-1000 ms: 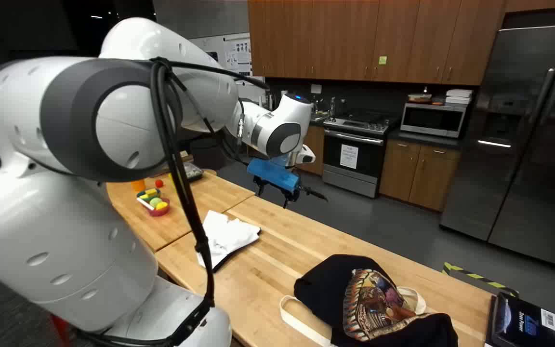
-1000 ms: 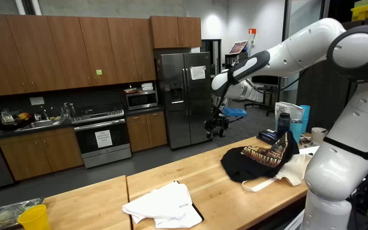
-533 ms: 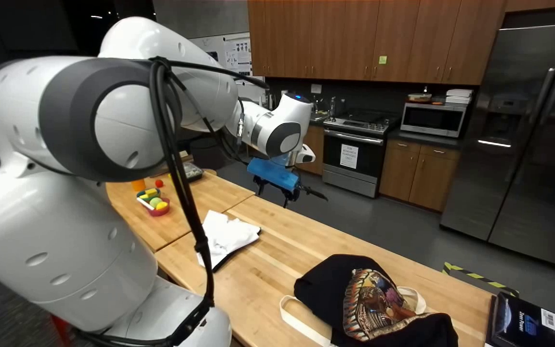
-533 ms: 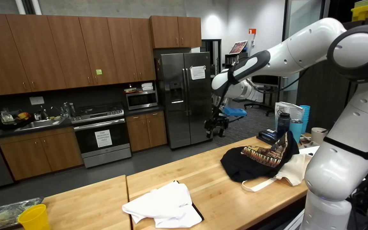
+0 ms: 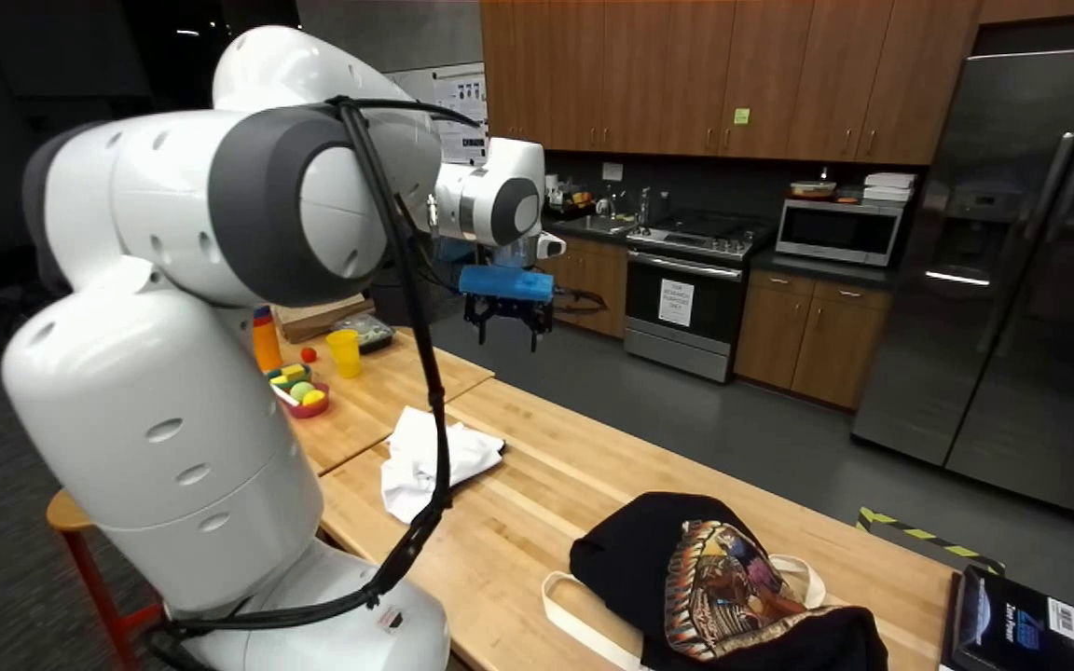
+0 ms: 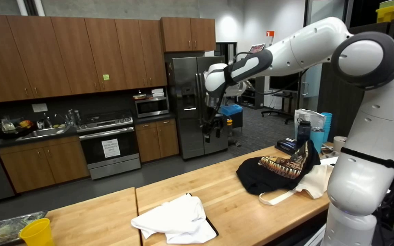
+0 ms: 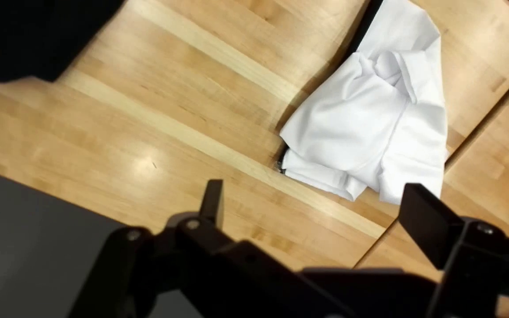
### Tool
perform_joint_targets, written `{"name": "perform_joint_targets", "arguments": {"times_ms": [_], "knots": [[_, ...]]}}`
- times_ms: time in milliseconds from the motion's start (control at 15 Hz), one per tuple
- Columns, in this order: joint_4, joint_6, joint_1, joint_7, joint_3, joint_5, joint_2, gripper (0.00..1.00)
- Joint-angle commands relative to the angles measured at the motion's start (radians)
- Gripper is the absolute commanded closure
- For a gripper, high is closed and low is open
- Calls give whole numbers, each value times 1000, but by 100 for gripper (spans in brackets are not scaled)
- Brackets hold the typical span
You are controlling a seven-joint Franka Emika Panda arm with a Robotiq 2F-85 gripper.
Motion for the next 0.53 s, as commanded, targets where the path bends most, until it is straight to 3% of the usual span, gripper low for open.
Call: {"name": "perform_joint_targets", "arguments": {"times_ms": [0,333,467], "knots": [[256,-124,25,-52,58,-82,202,0],[543,-222,44,-224,117,-163,440,0],[616,-207,48,-310,142,-174,513,0]]}}
